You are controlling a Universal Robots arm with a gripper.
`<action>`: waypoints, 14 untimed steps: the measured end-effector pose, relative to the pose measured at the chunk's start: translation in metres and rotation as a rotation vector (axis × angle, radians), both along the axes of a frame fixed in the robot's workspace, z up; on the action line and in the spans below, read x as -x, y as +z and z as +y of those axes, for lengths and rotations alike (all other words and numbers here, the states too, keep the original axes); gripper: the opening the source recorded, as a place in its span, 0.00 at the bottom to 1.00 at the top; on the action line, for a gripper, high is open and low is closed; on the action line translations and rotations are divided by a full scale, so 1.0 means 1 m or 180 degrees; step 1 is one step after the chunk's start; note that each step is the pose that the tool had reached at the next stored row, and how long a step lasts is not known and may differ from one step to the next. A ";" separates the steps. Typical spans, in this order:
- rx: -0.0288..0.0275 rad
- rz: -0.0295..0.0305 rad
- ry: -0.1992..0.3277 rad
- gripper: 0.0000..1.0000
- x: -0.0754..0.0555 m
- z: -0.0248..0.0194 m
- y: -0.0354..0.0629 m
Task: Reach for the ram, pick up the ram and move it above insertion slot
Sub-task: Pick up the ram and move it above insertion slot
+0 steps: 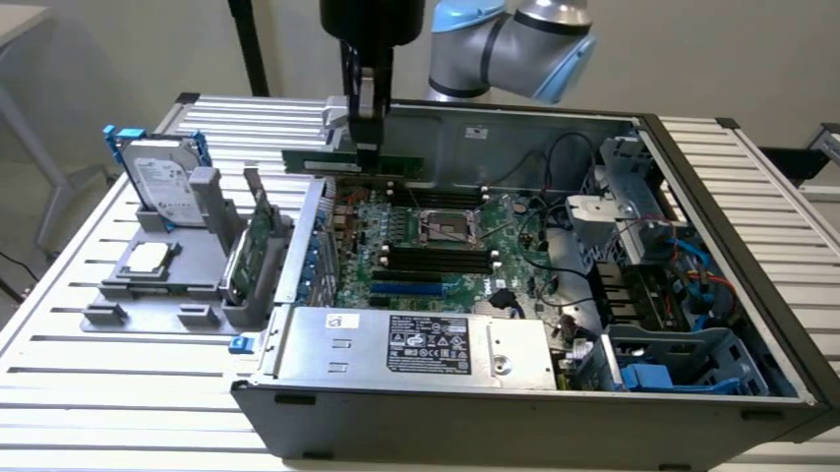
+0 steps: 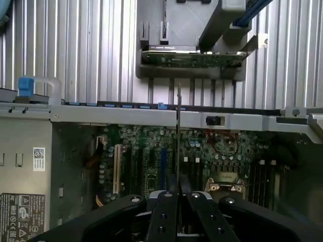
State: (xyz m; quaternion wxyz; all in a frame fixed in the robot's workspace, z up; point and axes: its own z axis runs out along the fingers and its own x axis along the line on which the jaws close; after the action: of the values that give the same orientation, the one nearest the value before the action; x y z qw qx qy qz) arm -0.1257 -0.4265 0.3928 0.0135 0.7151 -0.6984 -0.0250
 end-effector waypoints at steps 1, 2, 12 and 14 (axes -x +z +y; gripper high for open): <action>0.0000 0.0001 0.0000 0.13 -0.004 0.0013 -0.0011; 0.0000 0.0001 0.0000 0.13 -0.009 0.0025 -0.0022; -0.0004 0.0005 0.0000 0.13 -0.054 0.0130 -0.0123; -0.0004 0.0005 0.0000 0.13 -0.061 0.0158 -0.0131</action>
State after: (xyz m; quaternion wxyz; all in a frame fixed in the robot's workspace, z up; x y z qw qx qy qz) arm -0.0652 -0.4107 0.3797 0.0136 0.7151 -0.6984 -0.0260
